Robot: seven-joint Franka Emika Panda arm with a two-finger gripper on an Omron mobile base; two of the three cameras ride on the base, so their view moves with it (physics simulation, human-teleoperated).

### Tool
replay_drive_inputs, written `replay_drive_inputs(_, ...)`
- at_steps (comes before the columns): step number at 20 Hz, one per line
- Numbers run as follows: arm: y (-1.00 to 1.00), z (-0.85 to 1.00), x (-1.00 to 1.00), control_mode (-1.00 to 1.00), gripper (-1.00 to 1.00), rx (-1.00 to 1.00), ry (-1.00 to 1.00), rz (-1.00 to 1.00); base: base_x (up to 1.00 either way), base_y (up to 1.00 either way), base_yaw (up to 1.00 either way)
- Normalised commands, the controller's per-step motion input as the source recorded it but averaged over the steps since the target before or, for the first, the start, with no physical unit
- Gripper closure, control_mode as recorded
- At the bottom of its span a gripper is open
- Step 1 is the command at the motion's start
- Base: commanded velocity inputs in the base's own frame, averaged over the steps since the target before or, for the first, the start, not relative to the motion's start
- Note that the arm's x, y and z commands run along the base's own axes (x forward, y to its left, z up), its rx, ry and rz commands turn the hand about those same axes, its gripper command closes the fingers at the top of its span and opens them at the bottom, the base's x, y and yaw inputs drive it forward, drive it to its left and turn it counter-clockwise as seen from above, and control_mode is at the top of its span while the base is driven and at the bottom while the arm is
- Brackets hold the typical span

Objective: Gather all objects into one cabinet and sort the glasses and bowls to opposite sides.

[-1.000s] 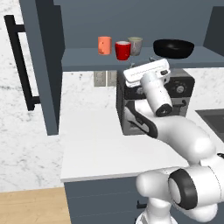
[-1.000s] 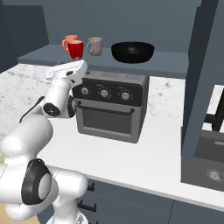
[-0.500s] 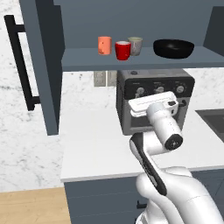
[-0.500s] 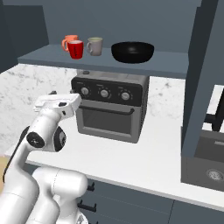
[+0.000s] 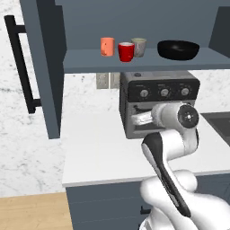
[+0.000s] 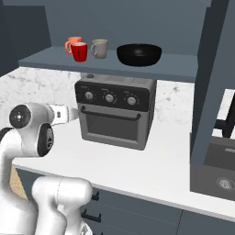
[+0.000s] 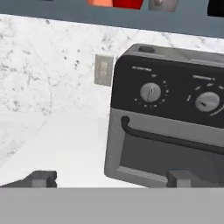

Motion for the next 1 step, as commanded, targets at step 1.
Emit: replay_drive_inputs(1,0.0,-1.0,-0.81,-1.0,-1.0,0.0,0.63,0.0,0.0,0.0,0.0)
